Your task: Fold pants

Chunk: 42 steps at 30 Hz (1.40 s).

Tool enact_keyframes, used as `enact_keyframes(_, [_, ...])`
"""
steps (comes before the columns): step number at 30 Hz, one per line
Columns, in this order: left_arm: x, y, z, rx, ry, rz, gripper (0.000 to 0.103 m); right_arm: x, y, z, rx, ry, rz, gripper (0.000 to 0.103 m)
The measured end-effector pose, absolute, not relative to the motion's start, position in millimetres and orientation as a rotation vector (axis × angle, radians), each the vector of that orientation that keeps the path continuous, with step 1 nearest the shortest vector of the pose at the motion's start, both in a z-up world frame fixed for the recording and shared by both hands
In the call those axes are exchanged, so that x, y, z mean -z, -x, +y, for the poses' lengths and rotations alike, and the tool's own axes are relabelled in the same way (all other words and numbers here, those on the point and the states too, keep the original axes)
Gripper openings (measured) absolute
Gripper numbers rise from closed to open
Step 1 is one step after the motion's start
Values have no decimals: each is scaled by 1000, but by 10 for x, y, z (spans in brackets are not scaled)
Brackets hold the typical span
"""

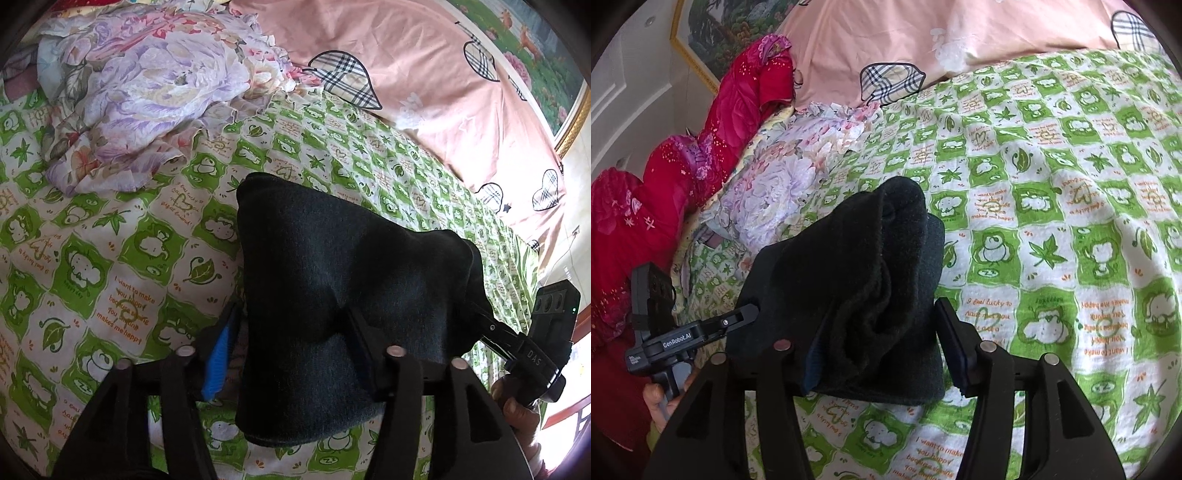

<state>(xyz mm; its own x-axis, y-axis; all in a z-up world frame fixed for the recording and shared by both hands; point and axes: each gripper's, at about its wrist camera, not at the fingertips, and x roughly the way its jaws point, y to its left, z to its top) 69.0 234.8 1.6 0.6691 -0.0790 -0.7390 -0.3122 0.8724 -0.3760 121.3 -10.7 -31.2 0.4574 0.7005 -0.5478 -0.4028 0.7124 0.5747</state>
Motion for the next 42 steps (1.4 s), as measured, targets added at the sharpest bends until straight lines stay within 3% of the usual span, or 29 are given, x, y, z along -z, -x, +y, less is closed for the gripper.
enact_keyframes(6, [-23, -611, 2324, -148, 508, 839, 63, 326, -1137, -166, -682, -430, 853, 60])
enact_keyframes(9, [-34, -602, 2310, -164, 496, 841, 71, 287, -1094, -169, -669, -439, 845, 61])
enact_keyframes(20, [-103, -352, 2154, -186, 477, 833, 79, 18, -782, -78, -670, -369, 766, 79])
enact_keyframes(28, [-198, -159, 1975, -196, 431, 807, 82, -139, -517, 31, -672, -235, 712, 87])
enact_keyframes(42, [-259, 110, 1845, -290, 329, 776, 84, -95, -295, -18, -624, -185, 689, 93])
